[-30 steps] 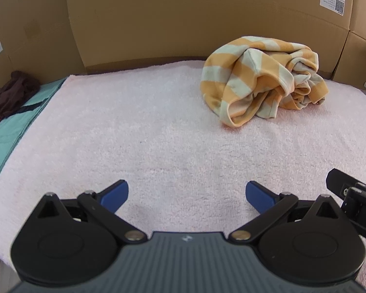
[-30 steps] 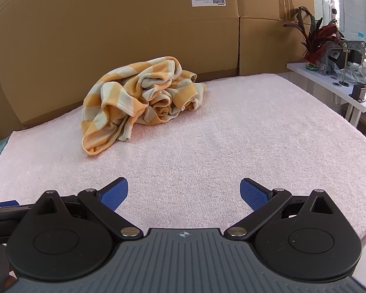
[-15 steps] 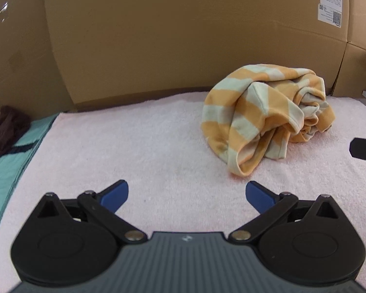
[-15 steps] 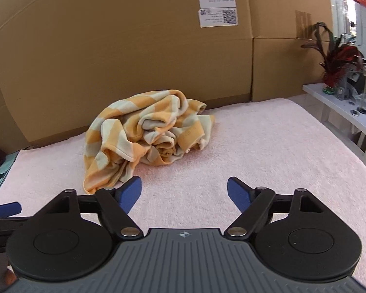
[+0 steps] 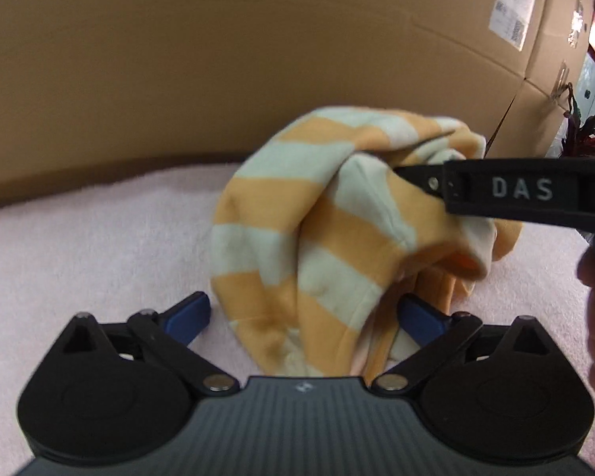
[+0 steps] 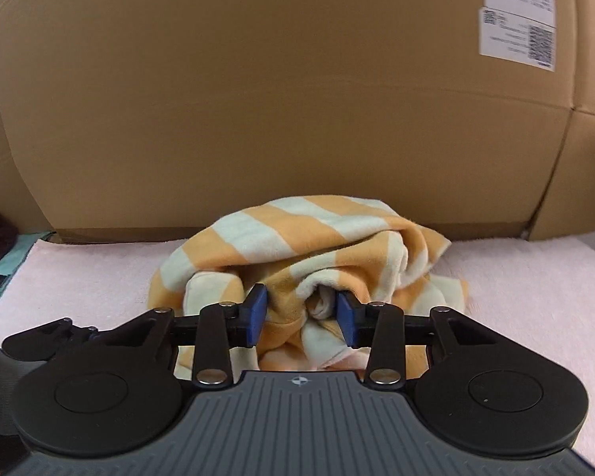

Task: Fold clothes
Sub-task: 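Grasp the shirt fabric with the right gripper, then lift the shirt high with the right gripper to let it hang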

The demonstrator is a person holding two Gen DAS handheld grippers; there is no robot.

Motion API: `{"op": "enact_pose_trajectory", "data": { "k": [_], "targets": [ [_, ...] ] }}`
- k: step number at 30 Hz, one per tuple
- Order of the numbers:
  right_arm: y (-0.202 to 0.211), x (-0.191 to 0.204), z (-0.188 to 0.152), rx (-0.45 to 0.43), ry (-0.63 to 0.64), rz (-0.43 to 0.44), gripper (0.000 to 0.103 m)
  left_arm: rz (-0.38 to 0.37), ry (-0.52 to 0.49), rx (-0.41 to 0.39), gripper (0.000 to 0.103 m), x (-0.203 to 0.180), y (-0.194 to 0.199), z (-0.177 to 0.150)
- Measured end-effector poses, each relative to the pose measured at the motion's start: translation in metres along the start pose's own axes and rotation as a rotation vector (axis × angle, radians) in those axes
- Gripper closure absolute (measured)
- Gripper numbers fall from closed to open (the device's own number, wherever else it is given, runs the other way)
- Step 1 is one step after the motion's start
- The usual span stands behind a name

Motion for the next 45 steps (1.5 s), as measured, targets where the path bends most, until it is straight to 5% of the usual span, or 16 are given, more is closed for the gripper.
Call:
{"op": "enact_pose_trajectory", "data": {
  "k": [5, 7, 10, 16, 18, 20, 22, 24, 27, 30, 35, 36, 38, 40, 45],
  "targets": [
    [-0.016, 0.003, -0.013, -0.050, 0.071, -0.039, 0.058, -0.015, -0.084, -0.041, 0.002, -0.016, 0.000, 0.002],
    [-0.010, 0.001, -0.016, -0.061, 0.085, -0.044, 0.067, -0.053, -0.083, -0.035, 0.002, -0.015, 0.000, 0.002],
    [0.007, -0.012, -0.014, -0.072, 0.001, -0.029, 0.082, -0.053, -0.098, -0.025, 0.002, -0.019, -0.004, 0.004],
    [0.073, -0.038, -0.012, -0.200, -0.174, -0.073, 0.094, -0.064, -0.081, -0.055, 0.003, -0.025, 0.010, 0.004],
    [0.098, -0.045, -0.019, -0.223, -0.243, -0.092, 0.103, -0.061, -0.081, -0.064, 0.012, -0.020, 0.017, -0.001],
    [0.125, -0.052, -0.022, -0.253, -0.280, -0.137, 0.103, -0.059, -0.055, -0.027, 0.033, -0.019, 0.021, -0.011],
    [0.146, -0.059, -0.021, -0.261, -0.264, -0.187, 0.103, -0.090, -0.028, -0.021, 0.035, -0.028, 0.031, -0.021],
    [0.159, -0.064, -0.021, -0.250, -0.236, -0.219, 0.094, -0.074, -0.053, -0.056, 0.035, -0.038, 0.046, -0.031],
    [0.152, -0.054, -0.031, -0.193, -0.273, -0.122, 0.077, 0.003, -0.135, -0.110, 0.034, -0.051, 0.064, -0.049],
    [0.124, -0.030, -0.040, -0.148, -0.249, -0.019, 0.038, 0.062, -0.161, -0.141, 0.014, -0.056, 0.072, -0.061],
    [0.071, 0.002, -0.041, -0.084, -0.092, -0.037, 0.034, 0.107, -0.127, -0.183, 0.007, -0.050, 0.079, -0.067],
    [0.062, 0.004, -0.039, -0.081, -0.081, -0.046, 0.039, 0.105, -0.121, -0.174, 0.007, -0.048, 0.078, -0.067],
    [0.053, 0.000, -0.034, -0.077, -0.090, -0.070, 0.094, 0.102, -0.109, -0.158, 0.007, -0.044, 0.076, -0.068],
    [0.061, -0.012, -0.022, -0.093, -0.180, -0.070, 0.098, 0.101, -0.106, -0.155, 0.008, -0.044, 0.076, -0.070],
    [0.148, -0.034, 0.031, -0.359, -0.258, -0.002, 0.098, 0.101, -0.135, -0.173, 0.008, -0.049, 0.078, -0.071]
  ]
}}
Point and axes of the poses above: each gripper's, at about its wrist camera, not at the fingertips, and y roughly against the way its jaws point, x to its left, z to its top, the point moved 9 cm from there along -y, roughly the way its jaws point, and after that the axes turned 5 degrees about y, right-handed, at the moved point
